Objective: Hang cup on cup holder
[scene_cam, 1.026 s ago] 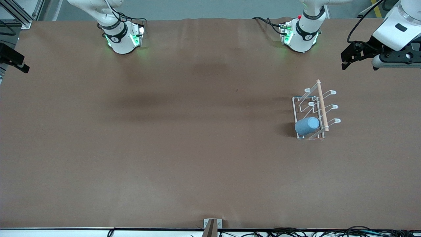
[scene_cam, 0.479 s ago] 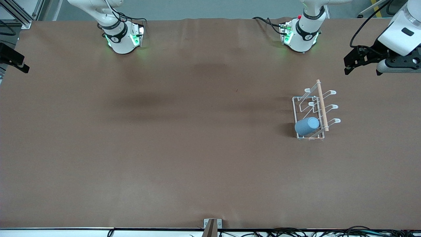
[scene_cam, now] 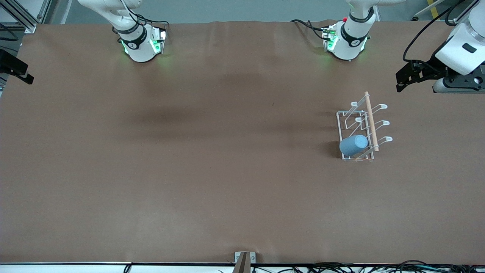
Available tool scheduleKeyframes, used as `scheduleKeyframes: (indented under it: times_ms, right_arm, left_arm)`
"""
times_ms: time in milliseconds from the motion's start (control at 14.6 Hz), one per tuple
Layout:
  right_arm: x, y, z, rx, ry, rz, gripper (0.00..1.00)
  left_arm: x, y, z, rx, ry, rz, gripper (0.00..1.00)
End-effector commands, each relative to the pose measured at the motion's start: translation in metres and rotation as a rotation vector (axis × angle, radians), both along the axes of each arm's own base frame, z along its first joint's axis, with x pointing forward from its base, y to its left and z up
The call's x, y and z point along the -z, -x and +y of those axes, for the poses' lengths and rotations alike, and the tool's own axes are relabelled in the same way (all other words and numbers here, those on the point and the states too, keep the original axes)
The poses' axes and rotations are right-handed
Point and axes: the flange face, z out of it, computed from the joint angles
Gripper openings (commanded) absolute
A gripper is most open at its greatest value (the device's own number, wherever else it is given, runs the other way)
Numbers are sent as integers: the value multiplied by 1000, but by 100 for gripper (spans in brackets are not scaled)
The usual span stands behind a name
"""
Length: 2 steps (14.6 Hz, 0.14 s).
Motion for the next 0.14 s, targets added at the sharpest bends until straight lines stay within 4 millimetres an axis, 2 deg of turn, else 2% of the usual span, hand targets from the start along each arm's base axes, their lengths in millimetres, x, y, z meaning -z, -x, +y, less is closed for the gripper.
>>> scheduleKeyframes:
  times_ms: [0,68]
  right_arm:
    - [0,5,-2,-6,1,-5,100]
    - [1,5,-2,-6,1,-3,100]
  left_arm:
    - [-8,0,0,3,-20,0,100]
    - [-8,0,1,3,-20,0,100]
